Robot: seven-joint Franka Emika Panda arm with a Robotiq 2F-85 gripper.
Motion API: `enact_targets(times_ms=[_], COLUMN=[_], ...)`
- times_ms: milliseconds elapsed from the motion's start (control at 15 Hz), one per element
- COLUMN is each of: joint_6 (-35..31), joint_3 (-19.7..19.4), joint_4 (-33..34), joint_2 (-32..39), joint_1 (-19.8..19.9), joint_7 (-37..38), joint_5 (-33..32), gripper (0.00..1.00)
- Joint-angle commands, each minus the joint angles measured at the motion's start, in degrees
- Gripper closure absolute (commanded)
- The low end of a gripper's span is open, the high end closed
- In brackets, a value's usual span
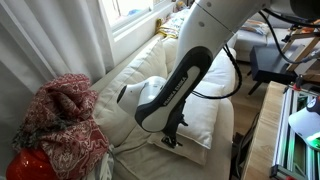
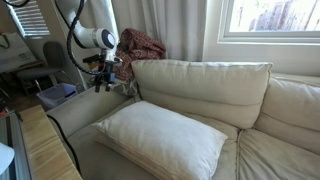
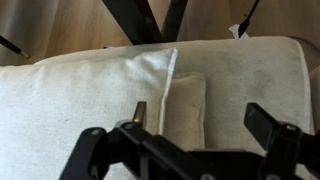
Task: Pick up the pillows and place them upright
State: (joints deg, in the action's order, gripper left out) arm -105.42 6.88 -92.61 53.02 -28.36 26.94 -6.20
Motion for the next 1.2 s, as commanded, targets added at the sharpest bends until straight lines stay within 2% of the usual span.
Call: enact_targets(times_ms=[0,133,200,400,600,733,933,1133], joint_6=[0.2,-2.1,-5.9,-16.3,-25.1,-28.0,-28.6,-29.2], joint_3=[-0.2,-2.5,-2.0,-2.9,-6.2,-8.8,-11.8,-13.1], joint_4=[0.4,0.5,-0.8,-4.0,-6.4,-6.8,-6.3,-5.5], joint_2=[0.2,1.6,1.7,3.1,5.3,7.1,9.4,11.1], joint_1=[-0.2,-2.3,-1.2,-0.2,-1.6,-3.1,-5.4,-7.4], joint_7=[-0.1,0.5,-1.4,-0.6,1.7,3.1,5.6,7.3], joint_5=[0.1,-4.6,-5.1,-5.6,-7.1,-8.8,-10.8,-11.5], gripper=[0.0,0.0,0.0,0.0,0.0,0.0,0.0,0.0])
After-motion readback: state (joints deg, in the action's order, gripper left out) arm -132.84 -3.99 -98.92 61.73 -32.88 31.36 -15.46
